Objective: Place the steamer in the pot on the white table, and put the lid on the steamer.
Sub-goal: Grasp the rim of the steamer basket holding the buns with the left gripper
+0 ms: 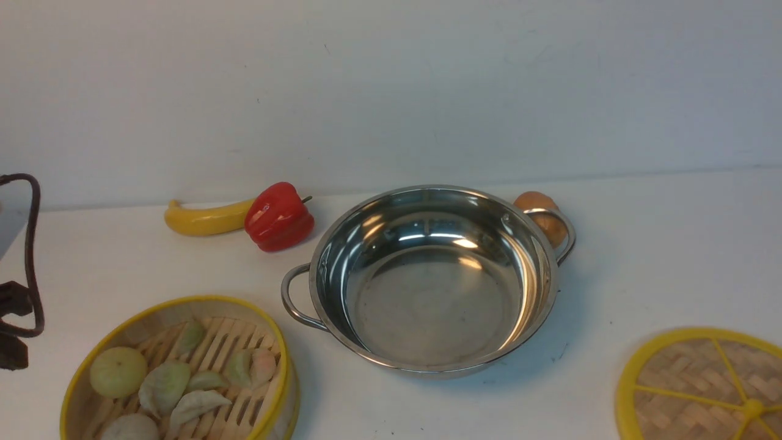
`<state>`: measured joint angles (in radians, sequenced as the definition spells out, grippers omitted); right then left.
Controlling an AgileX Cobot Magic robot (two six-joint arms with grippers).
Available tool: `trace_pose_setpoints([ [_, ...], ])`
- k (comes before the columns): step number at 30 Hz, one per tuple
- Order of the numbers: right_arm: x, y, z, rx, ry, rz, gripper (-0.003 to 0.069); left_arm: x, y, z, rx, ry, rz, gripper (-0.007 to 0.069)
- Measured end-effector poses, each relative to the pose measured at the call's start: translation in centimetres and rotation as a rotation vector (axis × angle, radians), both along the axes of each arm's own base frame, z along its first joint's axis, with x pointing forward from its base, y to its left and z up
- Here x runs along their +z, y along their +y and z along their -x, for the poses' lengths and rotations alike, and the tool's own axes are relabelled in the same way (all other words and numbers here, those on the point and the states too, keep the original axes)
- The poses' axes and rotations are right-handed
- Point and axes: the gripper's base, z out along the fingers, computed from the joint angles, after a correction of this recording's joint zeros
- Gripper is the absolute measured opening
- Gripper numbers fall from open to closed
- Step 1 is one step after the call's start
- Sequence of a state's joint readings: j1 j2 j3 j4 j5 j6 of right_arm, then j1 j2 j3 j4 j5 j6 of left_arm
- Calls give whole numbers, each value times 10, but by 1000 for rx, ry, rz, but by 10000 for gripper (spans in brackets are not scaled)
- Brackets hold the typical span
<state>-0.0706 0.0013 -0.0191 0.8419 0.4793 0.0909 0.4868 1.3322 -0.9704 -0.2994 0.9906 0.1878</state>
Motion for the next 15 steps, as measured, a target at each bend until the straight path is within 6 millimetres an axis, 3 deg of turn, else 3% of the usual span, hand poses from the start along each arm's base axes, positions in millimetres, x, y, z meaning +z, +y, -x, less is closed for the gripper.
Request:
trace_pose_setpoints([
  [9,-2,2,1,24,17,16,249,-41,13,-22,-17,102,66,242],
  [15,-3,3,1,44,33,24,249,-53,18,-29,-3,105,59,242],
])
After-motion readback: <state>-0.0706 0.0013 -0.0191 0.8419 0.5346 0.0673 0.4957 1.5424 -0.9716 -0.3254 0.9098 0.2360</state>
